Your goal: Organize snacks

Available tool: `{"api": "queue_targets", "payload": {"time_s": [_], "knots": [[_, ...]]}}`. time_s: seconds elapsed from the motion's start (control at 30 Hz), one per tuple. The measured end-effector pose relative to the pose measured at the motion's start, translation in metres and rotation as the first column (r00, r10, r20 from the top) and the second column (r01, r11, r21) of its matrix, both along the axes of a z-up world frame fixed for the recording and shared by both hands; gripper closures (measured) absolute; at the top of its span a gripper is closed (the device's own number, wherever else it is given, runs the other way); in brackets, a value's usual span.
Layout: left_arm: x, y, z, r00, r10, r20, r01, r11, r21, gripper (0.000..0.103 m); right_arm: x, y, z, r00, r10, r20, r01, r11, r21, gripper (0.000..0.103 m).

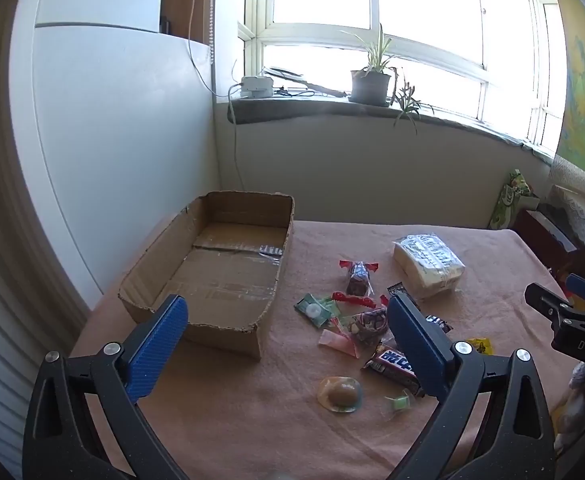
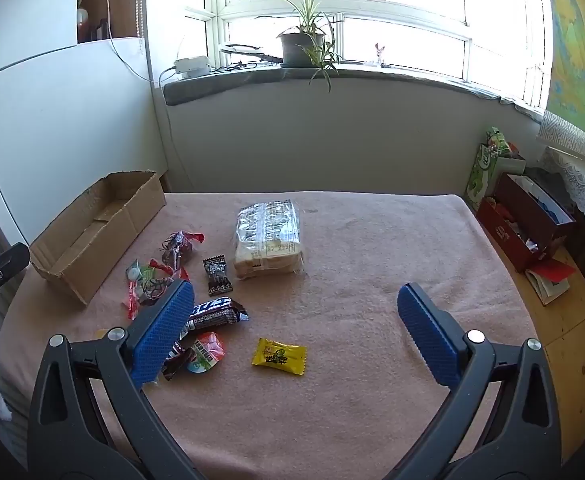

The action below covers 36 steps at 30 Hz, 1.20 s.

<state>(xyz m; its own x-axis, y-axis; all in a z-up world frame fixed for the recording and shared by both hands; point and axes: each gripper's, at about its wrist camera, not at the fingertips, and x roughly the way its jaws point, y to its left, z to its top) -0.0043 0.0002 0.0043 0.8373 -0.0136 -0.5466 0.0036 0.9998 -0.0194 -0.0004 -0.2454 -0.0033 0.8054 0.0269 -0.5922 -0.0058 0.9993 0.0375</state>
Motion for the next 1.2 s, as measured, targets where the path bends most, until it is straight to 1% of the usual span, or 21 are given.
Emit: {"api": "queue_targets", "payload": {"time_s": [1.2], "knots": [[0.0007, -0.0049, 0.0002, 1.000, -0.014, 0.003, 0.014, 1.000, -0.004, 0.004, 0.0024, 0.0037, -0.0082, 1.000, 0.015, -0.020, -0.014, 1.000, 0.013, 0.000]]}}
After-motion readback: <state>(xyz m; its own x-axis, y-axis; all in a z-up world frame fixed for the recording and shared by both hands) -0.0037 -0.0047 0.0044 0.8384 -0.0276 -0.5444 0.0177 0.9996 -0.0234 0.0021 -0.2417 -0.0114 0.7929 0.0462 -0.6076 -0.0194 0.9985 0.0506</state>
